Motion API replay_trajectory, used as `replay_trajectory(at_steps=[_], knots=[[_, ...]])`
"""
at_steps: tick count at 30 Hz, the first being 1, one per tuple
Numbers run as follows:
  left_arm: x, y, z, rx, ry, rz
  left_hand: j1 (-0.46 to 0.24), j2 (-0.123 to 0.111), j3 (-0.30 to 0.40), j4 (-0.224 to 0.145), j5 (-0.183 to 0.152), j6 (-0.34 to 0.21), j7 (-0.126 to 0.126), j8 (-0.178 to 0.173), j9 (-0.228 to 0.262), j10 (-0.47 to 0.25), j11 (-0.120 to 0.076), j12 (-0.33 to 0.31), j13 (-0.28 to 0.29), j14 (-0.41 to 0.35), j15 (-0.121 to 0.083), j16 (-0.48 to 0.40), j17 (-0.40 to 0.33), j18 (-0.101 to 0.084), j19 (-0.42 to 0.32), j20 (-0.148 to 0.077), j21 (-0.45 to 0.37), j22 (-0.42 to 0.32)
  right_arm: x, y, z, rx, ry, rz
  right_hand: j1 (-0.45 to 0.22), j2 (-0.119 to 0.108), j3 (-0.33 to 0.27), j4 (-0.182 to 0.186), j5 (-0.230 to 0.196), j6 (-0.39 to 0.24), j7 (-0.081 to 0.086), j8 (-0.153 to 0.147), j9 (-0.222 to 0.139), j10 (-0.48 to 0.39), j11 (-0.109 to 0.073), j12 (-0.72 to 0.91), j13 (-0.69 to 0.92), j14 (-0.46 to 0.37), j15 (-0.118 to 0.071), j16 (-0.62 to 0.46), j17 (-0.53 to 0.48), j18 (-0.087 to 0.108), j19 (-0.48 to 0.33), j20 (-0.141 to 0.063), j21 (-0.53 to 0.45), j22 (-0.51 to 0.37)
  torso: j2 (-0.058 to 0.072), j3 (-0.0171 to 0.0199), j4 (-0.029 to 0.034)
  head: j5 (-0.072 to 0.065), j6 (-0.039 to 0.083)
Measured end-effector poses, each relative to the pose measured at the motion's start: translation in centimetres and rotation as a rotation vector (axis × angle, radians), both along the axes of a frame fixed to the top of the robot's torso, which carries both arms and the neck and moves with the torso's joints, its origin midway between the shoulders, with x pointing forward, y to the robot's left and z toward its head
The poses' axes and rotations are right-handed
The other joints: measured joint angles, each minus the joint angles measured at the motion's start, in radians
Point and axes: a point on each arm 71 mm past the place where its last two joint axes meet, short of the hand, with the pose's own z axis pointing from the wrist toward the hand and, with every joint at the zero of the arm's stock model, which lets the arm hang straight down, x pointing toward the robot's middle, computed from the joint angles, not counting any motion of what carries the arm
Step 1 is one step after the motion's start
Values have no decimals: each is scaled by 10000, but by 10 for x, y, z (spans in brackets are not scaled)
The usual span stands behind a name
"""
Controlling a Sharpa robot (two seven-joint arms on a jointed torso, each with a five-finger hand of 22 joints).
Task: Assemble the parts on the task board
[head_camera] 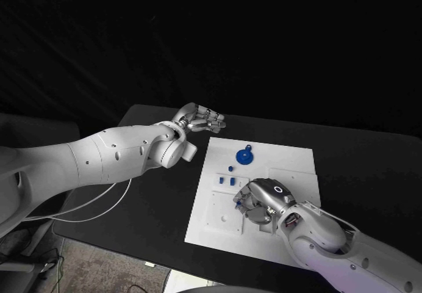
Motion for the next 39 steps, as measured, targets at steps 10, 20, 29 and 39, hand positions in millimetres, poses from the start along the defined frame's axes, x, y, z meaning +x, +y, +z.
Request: replay_trajectory(at_steps=[10, 20, 29, 39], knots=[[0, -1, 0, -5, 5, -13, 0, 0, 0, 0, 0, 0, 0, 0, 0, 0, 0, 0, 0, 0, 0, 0, 0, 0, 0, 0, 0, 1, 1, 1, 0, -56, -19, 15, -14, -14, -1, 0, -1, -7, 7, -5, -9, 0, 1, 0, 2, 40, -11, 0, -11, -7, 0, 0, 72, -1, 0, 0, 0, 19, -27], [0, -1, 0, -7, 12, -18, 0, 0, 0, 0, 0, 0, 0, 0, 0, 0, 0, 0, 0, 0, 0, 0, -1, 0, 0, 0, 0, -44, -2, 3, -4, -235, 102, 152, -38, -38, -2, 0, -31, -14, 12, -10, -2, -5, 4, -2, 2, 41, -10, 0, -21, -15, 0, 1, 72, -2, 0, 1, 2, 16, -55], [0, 0, 0, -3, 17, -9, 0, -1, 0, 0, 0, 0, 0, 0, 0, 0, 0, 0, 0, 0, 0, 0, -2, 0, 0, 0, 0, -43, -4, 3, -5, -290, 150, 215, -34, -34, -3, -1, -40, -12, 10, -13, -5, 19, -19, -4, 1, 41, -7, 0, -21, -17, 0, 1, 72, -3, 0, 4, -2, 45, -77], [0, 0, 0, -3, 23, -10, 0, -1, 0, 0, 0, 0, 0, 0, 0, 0, 0, 0, 0, 0, 0, 0, -2, 1, 0, 0, 0, -42, -4, 4, -5, -393, 134, 203, 9, 8, -27, 22, -68, -284, 79, 20, -39, -292, 107, -14, 2, 5, 27, -34, -73, -29, 1, 2, -296, 6, 0, 2, -8, 17, -81]])
